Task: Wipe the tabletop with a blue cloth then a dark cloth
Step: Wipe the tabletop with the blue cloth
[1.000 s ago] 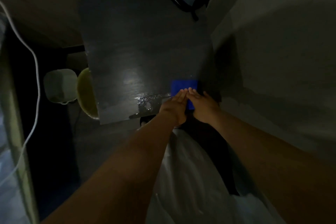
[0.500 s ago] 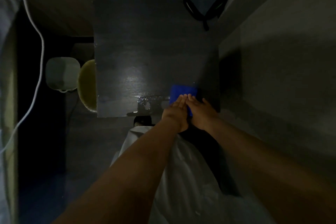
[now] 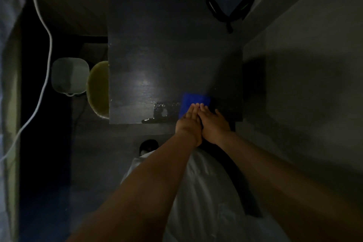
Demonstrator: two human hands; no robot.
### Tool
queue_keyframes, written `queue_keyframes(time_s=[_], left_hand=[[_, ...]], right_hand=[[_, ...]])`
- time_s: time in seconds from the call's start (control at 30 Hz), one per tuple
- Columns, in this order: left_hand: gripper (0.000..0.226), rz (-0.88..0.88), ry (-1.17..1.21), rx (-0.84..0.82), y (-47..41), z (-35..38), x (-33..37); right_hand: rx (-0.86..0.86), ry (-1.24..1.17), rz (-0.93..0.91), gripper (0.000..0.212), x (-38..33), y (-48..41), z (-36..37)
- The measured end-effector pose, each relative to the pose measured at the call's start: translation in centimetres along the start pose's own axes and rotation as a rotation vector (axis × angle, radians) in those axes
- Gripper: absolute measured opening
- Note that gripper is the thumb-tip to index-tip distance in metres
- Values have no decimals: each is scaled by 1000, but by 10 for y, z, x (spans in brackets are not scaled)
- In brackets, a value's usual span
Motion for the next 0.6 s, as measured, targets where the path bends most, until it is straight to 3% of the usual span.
queue_keyframes(time_s=[0.6], left_hand=[[92,-5,-117,0,33,21,-72]], right_hand=[[21,-100,28,84,-81,-19,23]])
Point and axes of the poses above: each hand's wrist, its own y-axis away from the middle knuckle, its own z-axis out of the palm, x = y × z, the point moved 4 cm from there along -y, towards the middle knuckle, and after that the axes turned 11 degrees about -x, right-handed, at the moved point
